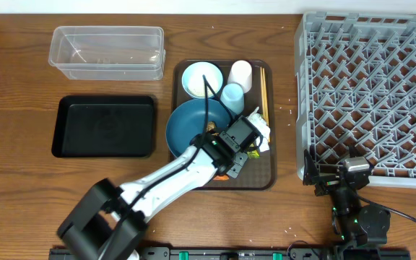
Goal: Sort waste into correct bins and load items into the dishwasher rack
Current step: 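Close the left gripper on the blue plate's rim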
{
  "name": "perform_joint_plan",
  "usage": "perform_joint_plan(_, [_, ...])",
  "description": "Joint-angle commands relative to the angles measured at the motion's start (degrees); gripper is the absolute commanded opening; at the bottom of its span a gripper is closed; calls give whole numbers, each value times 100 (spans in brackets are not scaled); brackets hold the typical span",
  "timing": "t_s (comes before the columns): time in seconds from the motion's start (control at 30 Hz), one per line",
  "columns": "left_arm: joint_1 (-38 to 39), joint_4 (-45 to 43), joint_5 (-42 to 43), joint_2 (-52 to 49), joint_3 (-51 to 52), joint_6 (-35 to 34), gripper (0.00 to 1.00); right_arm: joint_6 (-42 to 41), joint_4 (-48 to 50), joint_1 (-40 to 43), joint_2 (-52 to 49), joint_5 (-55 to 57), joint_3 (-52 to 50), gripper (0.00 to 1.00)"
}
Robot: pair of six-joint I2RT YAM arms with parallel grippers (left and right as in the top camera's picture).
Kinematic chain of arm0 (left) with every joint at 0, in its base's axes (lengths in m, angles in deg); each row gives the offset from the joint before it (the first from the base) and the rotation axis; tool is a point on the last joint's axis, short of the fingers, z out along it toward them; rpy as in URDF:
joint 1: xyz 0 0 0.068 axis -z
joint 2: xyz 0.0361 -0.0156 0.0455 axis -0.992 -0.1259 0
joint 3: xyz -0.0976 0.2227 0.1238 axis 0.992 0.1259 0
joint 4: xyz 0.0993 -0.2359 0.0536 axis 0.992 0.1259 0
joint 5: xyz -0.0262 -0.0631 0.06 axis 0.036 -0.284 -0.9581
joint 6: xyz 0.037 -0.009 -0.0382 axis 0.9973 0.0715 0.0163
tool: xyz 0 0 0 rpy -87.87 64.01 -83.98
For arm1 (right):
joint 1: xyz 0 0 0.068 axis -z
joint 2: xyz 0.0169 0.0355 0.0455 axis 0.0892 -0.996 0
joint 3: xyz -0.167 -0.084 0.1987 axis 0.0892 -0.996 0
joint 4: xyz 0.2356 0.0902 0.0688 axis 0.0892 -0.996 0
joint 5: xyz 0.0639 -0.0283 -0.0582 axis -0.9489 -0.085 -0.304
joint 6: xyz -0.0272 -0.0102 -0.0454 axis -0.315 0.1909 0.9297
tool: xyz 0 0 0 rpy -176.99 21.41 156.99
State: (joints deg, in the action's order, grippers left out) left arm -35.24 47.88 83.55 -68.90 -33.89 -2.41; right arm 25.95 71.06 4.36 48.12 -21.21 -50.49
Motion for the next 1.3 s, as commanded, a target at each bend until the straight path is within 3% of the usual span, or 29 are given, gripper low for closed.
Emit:
perform_joint_plan(0.0, [7, -37, -26, -216, 81, 13, 52, 66, -17, 85, 22, -24, -9, 99])
perform_joint_plan(0.73, [9, -146, 59, -664, 85, 13, 51, 66, -17, 85, 22, -24, -9, 99])
perform_joint_plan(0.83, [9, -162, 59, -664, 85, 13, 40, 66, -17, 85, 22, -24, -9, 99])
perform_joint_plan(0.9, [7, -162, 59, -662, 83, 13, 38, 66, -17, 85, 22, -26, -9, 99])
perform_joint_plan(1.1, [7, -164, 59, -566, 76, 13, 8, 66, -17, 85, 22, -26, -9, 99])
perform_joint_plan(1.27, [7, -157, 59, -376, 76, 15, 6, 66, -17, 85, 22, -24, -9, 99])
